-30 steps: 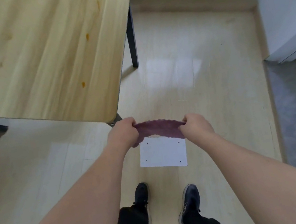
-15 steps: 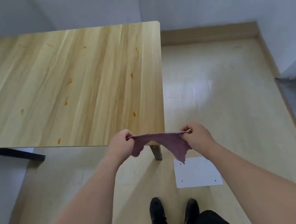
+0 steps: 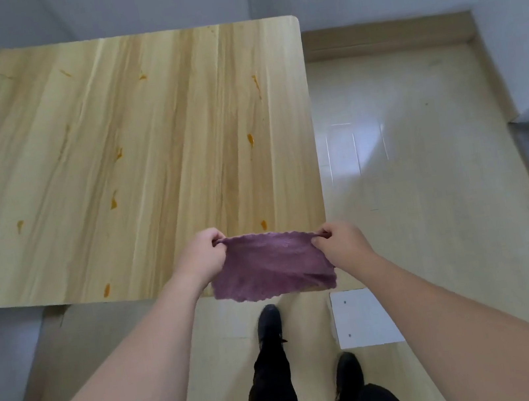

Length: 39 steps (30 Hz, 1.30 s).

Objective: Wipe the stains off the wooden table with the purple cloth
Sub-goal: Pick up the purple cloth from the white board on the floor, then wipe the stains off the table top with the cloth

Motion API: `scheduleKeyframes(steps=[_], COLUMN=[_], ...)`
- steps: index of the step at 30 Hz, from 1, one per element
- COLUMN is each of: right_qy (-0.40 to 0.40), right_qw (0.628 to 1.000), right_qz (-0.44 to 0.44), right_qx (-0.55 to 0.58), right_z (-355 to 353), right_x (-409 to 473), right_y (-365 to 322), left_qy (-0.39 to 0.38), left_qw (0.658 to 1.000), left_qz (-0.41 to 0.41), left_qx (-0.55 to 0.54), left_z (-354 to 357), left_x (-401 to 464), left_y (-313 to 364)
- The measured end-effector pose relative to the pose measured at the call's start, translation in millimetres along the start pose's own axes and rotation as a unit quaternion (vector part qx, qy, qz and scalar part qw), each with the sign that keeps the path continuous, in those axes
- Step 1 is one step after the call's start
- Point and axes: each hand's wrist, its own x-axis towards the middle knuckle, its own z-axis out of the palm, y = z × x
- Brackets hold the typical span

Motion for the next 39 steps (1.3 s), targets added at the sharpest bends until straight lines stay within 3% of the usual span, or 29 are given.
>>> scheduleKeyframes(steps=[3,7,10,16,21,30,39], right_qy=[0.042,0.088,0.148,0.149,0.186,0.131,0.137], right_qw=[0.998,0.991,0.972,0.936,0.920,0.926,0.924], right_qz=[0.026,0.028,-0.039,-0.157,-0.218,-0.153,-0.150], right_qx=[-0.026,-0.098,-0.178,-0.277,-0.269,-0.320,-0.324], right_z=[5,7,21,63,83,88,76], right_x=[45,80,73,50,56,84,121], right_y=[-12,-33,-40,-15,11,10,-4], left_qy=[-0.006,0.099,0.119,0.090,0.078,0.076,0.068], left_qw=[0.999,0.988,0.969,0.944,0.938,0.942,0.931], left_qz=[0.018,0.049,0.126,0.226,0.229,0.199,0.218], left_qx=[0.042,0.103,0.173,0.221,0.248,0.260,0.286], left_z=[4,11,23,62,93,100,84], left_x=[50,79,67,41,41,79,118], left_y=[6,6,1,-11,-17,-16,-3])
